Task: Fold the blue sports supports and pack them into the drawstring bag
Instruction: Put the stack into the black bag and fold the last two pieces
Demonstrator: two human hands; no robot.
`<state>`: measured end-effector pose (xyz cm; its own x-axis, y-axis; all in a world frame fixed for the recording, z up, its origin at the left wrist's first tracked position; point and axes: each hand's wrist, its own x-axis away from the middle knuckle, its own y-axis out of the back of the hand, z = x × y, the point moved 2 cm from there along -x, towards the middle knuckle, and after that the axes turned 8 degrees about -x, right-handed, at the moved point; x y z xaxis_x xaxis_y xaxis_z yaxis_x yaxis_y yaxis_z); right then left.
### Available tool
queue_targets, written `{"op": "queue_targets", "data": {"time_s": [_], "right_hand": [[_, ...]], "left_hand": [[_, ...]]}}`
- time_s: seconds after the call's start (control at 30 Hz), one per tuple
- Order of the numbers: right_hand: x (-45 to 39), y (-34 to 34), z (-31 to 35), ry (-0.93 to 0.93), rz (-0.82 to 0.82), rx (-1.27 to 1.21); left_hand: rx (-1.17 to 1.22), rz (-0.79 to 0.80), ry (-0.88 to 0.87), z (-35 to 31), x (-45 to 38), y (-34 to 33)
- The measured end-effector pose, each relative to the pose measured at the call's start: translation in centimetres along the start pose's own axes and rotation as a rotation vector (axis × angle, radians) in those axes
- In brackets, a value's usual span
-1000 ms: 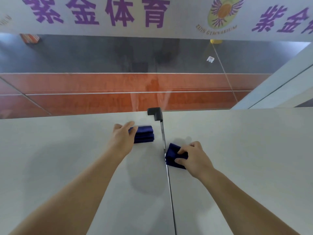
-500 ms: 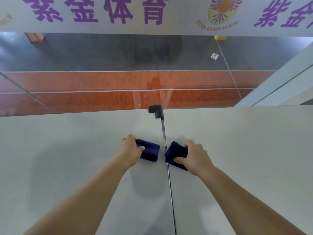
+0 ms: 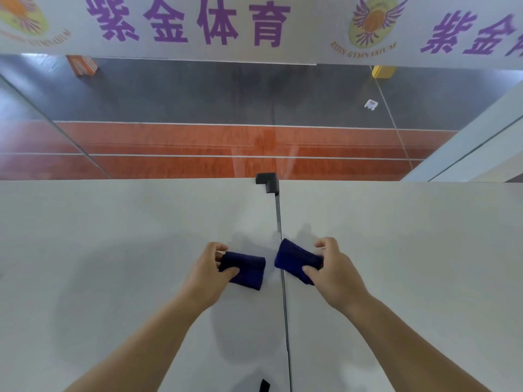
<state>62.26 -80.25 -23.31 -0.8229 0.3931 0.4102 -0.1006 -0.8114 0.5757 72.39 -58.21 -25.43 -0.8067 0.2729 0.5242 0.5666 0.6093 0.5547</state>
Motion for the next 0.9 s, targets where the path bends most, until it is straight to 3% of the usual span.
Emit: {"op": "queue_targets", "data": {"time_s": [0.2, 0.37, 0.63, 0.9], "right_hand": [[1.6, -0.3, 2.7, 0.189, 0.235, -0.038], [3.1, -3.4, 5.7, 0.420, 0.418, 0.074], [6.0, -9.9, 12.1, 0.643, 0.426, 0.143], [12.1, -18.6, 17.9, 0.831, 0.403, 0.378]], "left_hand": [[-0.012, -0.193, -0.041, 0.6, 2.8, 2.9], [0.083, -0.258, -0.069, 1.0, 5.4, 6.1], [0.148, -0.267, -0.150, 4.5, 10.5, 10.2], [0.068, -0.234, -0.095, 15.1, 17.2, 17.3]]}}
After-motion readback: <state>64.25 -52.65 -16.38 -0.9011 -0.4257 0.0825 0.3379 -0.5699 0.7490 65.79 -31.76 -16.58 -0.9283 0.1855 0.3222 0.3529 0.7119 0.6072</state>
